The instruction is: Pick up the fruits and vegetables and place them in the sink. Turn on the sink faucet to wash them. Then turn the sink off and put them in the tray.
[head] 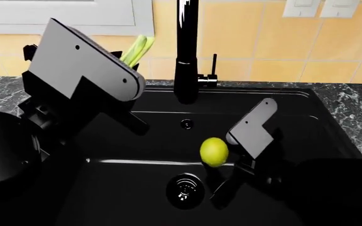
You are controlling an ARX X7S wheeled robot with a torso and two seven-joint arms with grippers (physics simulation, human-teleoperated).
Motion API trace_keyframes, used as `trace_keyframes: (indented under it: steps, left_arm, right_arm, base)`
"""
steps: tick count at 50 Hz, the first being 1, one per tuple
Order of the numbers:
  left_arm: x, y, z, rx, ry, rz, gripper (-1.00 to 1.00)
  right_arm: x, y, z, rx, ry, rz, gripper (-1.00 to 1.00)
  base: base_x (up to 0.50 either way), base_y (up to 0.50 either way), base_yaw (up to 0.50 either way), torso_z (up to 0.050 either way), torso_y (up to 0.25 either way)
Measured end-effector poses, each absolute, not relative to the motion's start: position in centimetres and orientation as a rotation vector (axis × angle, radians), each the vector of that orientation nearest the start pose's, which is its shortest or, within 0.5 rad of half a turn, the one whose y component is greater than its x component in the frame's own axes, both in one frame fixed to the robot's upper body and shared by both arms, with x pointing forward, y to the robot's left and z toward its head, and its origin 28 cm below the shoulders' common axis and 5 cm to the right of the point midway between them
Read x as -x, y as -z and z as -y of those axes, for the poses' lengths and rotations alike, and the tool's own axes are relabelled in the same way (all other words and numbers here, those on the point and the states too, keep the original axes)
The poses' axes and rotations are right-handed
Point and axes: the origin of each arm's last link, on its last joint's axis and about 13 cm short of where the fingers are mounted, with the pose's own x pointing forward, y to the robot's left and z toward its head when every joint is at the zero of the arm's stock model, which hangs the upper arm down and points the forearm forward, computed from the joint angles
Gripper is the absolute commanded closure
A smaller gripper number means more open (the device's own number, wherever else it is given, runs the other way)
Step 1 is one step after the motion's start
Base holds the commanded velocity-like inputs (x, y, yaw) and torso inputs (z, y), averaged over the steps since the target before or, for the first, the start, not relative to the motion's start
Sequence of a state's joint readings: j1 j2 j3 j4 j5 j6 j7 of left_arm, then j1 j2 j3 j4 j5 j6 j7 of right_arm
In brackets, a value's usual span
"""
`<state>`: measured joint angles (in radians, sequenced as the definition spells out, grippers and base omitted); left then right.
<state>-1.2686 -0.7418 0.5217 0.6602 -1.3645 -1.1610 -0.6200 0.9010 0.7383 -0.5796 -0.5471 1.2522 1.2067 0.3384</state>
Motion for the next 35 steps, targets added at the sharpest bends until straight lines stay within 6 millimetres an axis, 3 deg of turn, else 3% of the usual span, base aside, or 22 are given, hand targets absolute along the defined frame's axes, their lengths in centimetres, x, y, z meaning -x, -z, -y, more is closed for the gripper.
trace_keyframes:
  steps: [35]
  left_arm:
    - [-22.4,-28.4,-22.4,-0.467,0.402,0.107,1.0]
  right_arm:
    - [-27.7,-13.9,9.9,0.44,-0.583,-0.571,1.0]
  base:
    - [0.0,0.0,0.0,0.0,0.0]
